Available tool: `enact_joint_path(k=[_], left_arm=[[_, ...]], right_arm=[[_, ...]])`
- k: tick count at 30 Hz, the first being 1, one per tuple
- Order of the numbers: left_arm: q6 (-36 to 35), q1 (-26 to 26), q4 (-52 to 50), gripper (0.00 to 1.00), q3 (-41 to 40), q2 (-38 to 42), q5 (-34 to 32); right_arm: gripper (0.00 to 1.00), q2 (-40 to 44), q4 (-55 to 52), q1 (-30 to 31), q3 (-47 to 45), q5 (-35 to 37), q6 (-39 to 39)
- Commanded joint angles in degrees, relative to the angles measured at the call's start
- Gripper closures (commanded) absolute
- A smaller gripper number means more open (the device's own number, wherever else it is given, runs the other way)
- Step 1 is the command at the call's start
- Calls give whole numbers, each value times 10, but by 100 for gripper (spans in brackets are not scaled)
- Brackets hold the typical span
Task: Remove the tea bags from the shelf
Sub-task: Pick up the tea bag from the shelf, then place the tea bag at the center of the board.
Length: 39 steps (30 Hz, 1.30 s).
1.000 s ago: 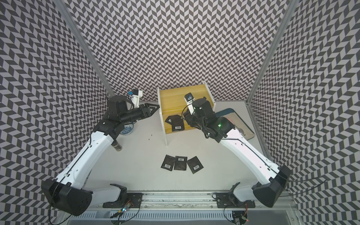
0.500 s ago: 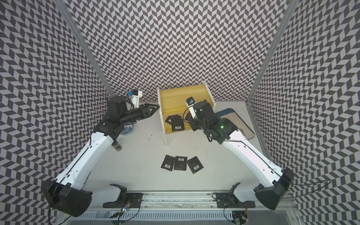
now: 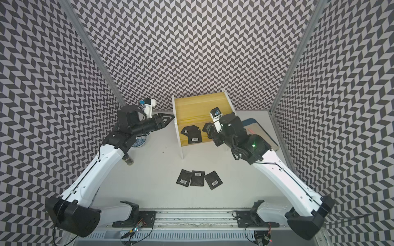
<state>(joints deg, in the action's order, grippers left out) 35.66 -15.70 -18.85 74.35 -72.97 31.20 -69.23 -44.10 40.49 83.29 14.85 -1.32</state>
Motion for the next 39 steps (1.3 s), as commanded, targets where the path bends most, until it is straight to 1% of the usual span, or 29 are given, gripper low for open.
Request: enact_joint_path(k=[1,6,16,21,26,28,31,33,37,39], left_arm=[[-4,4,-14,47,-14,3,-1],[-3,4,-13,47,-13,4,0],[-7,4,-17,46,-13,4,2],[-11,4,-20,42,-8,4,1],[-14,5,-23,38,2,5,-1],[-14,5,-22,36,4,3,0],[-15,5,-24,34,7,4,-1],[-15,6,-25,31,8,4,1],[-15,9,-24,27,10,8,3],[-15,10,-24,25,12,9,3]], right_arm=[[91,42,40,4,-21,-9,33],[92,92,49,4,-62,-30,65],[92,159,49,4,-167,-13,122],[93,192,56,2,-244,11,181],[94,241,114,-11,-349,-12,256],[94,260,145,-21,-393,-29,284],[94,281,198,-46,-456,-82,316],[94,285,226,-62,-493,-101,335],[94,291,298,-111,-564,-171,375],[94,298,332,-134,-595,-195,397]])
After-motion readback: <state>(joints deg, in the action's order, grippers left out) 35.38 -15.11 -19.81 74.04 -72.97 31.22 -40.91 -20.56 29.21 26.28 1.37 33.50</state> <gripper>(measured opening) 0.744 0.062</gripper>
